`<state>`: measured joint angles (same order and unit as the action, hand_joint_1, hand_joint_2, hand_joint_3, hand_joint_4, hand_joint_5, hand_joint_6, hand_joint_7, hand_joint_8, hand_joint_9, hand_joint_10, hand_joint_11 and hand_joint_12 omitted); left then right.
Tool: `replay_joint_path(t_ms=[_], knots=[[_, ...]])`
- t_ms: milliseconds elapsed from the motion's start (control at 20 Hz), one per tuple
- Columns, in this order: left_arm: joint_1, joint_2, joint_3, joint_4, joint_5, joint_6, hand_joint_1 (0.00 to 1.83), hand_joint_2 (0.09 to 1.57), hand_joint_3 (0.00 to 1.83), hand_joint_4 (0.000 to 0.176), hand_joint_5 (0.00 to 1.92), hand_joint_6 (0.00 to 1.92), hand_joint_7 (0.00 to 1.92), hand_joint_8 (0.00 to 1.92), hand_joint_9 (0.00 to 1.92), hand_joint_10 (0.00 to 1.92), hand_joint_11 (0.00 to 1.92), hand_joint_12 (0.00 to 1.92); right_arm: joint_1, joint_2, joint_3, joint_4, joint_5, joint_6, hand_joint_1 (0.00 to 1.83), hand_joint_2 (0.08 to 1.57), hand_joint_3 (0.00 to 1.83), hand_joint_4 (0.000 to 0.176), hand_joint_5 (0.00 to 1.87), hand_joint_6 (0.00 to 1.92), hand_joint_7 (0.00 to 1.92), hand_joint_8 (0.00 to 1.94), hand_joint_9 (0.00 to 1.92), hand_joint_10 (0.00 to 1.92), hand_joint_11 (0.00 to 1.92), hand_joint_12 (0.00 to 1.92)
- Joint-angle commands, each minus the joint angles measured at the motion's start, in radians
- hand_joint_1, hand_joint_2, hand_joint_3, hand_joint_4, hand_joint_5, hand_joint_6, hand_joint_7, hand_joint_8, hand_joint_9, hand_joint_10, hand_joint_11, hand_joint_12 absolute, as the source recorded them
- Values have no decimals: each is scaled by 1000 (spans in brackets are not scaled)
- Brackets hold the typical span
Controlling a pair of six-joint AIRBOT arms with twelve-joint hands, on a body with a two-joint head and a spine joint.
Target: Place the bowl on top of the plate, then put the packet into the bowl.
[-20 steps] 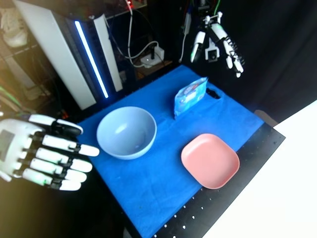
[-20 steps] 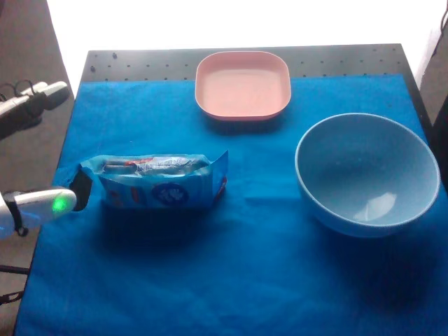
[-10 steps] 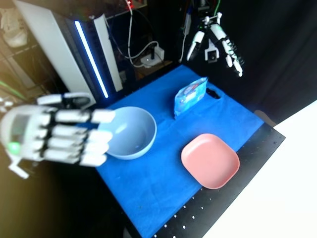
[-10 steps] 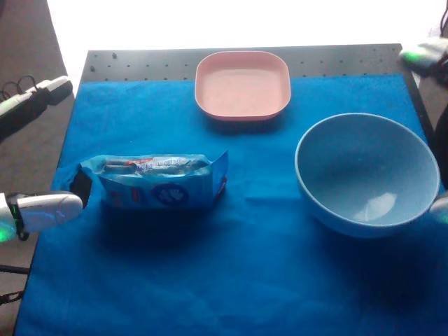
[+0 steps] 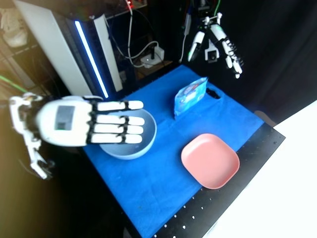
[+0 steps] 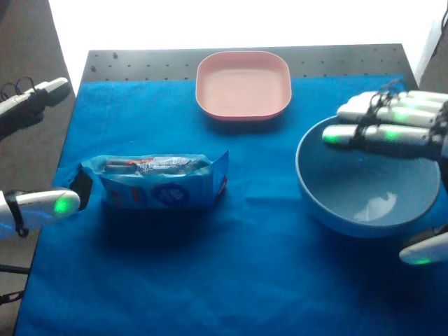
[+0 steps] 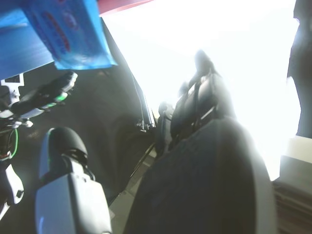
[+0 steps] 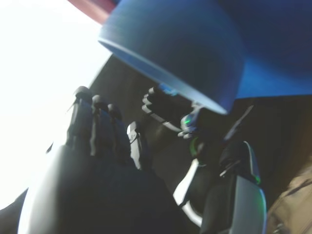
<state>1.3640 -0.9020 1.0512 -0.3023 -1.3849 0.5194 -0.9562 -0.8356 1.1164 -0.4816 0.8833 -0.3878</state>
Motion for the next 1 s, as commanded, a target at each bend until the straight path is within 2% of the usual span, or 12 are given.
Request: replay_joint_path(t_ms=[0, 100, 200, 400, 550, 650, 700, 750, 800, 850, 900, 950], knots=[[-8, -2, 5, -6, -118, -6, 719, 950, 1, 119, 157, 2, 57, 2, 7, 0, 0, 343, 24, -4, 5, 17, 50, 8, 631, 855, 0, 118, 113, 12, 0, 0, 27, 6, 107, 54], [-8, -4, 5, -7, -119, -6, 715, 956, 4, 103, 142, 0, 50, 0, 8, 0, 0, 343, 49, -23, 16, -27, 2, 9, 679, 849, 0, 98, 164, 8, 63, 5, 65, 8, 131, 76], [-8, -6, 6, -7, -121, -6, 706, 954, 2, 108, 133, 0, 48, 0, 5, 0, 0, 325, 70, -51, 36, -64, -50, 11, 735, 868, 1, 61, 229, 8, 105, 4, 118, 9, 146, 93], [-8, -7, 5, -8, -125, -6, 700, 962, 2, 101, 126, 0, 53, 1, 18, 3, 0, 335, 96, -107, 85, -164, -136, 74, 895, 946, 3, 43, 349, 6, 249, 6, 245, 10, 247, 155], [-8, -12, 7, -10, -125, -6, 694, 968, 2, 107, 117, 0, 43, 0, 1, 0, 0, 272, 102, -152, 120, -234, -157, 152, 1109, 1106, 4, 0, 513, 5, 440, 7, 437, 14, 354, 260], [-8, -12, 7, -10, -127, -6, 689, 968, 1, 101, 118, 1, 45, 1, 4, 1, 0, 283, 102, -165, 128, -246, -167, 154, 1323, 1153, 3, 0, 738, 15, 667, 16, 717, 13, 327, 716], [-8, -12, 7, -10, -127, -6, 699, 974, 3, 102, 119, 1, 47, 1, 7, 2, 0, 286, 102, -168, 130, -248, -169, 155, 1182, 1145, 35, 0, 849, 898, 877, 2, 822, 30, 351, 997], [-8, -13, 7, -10, -126, -6, 702, 979, 5, 102, 119, 1, 46, 1, 8, 2, 0, 289, 103, -173, 131, -249, -169, 155, 1210, 1136, 26, 0, 925, 1100, 908, 779, 911, 54, 401, 1118], [-8, -14, 7, -11, -127, -6, 700, 987, 8, 104, 118, 0, 46, 0, 6, 1, 0, 294, 104, -175, 132, -249, -169, 155, 1240, 1094, 0, 0, 1031, 990, 1043, 765, 1030, 112, 465, 1225], [-8, -18, 7, -12, -128, -6, 700, 995, 11, 97, 118, 0, 44, 0, 3, 0, 0, 296, 105, -179, 133, -250, -169, 155, 1356, 1078, 0, 0, 1078, 863, 1100, 889, 908, 878, 542, 1305], [-8, -20, 8, -13, -128, -7, 698, 999, 11, 94, 116, 0, 45, 0, 3, 0, 0, 296, 106, -182, 133, -250, -169, 155, 1347, 1134, 43, 0, 1077, 1384, 911, 1224, 966, 1372, 683, 1538], [-8, -23, 8, -14, -127, -7, 700, 999, 11, 94, 121, 2, 46, 1, 6, 2, 0, 297, 106, -184, 134, -251, -169, 155, 1272, 1319, 112, 0, 1118, 1814, 1092, 1752, 1071, 1810, 836, 1836]])
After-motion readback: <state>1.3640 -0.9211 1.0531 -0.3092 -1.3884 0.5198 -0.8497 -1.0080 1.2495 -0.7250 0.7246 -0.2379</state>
